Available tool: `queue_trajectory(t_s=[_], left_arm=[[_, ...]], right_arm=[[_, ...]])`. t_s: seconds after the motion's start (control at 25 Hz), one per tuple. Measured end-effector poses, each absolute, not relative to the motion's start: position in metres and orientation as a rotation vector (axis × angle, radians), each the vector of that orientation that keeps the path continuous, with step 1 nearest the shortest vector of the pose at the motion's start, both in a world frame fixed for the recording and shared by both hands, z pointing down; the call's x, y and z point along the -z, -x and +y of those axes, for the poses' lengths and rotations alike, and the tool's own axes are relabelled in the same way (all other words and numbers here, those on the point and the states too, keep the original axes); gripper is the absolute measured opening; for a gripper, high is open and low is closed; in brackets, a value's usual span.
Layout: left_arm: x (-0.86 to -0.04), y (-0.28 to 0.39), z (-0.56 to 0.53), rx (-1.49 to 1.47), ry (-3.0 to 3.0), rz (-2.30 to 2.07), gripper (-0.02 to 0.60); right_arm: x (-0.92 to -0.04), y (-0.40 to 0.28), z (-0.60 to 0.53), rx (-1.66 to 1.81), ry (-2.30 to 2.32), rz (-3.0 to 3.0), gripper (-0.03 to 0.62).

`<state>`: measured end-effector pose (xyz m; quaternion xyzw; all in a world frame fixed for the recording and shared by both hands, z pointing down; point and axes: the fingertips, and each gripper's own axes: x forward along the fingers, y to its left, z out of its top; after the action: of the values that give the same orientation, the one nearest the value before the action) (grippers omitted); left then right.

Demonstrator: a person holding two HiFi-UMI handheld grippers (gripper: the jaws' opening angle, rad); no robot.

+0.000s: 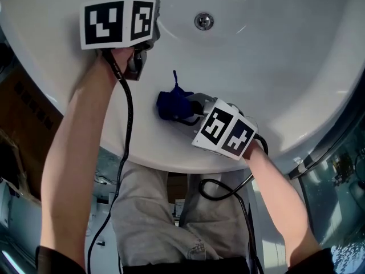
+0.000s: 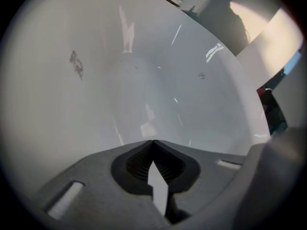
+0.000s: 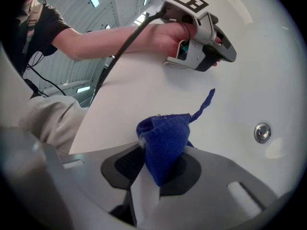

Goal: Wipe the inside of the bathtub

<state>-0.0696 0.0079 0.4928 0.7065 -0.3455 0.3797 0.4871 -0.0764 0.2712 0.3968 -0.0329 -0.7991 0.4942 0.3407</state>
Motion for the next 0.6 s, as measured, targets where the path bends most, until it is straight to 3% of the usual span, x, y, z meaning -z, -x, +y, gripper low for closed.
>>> queue_trajectory(t_s=[0.6], left_arm=[[-0.486, 0.05, 0.084, -0.865, -1.592, -0.845, 0.003]], right_arm=[[-0.292, 0.06, 0.31, -1.461, 0.34, -2.153, 0.084]])
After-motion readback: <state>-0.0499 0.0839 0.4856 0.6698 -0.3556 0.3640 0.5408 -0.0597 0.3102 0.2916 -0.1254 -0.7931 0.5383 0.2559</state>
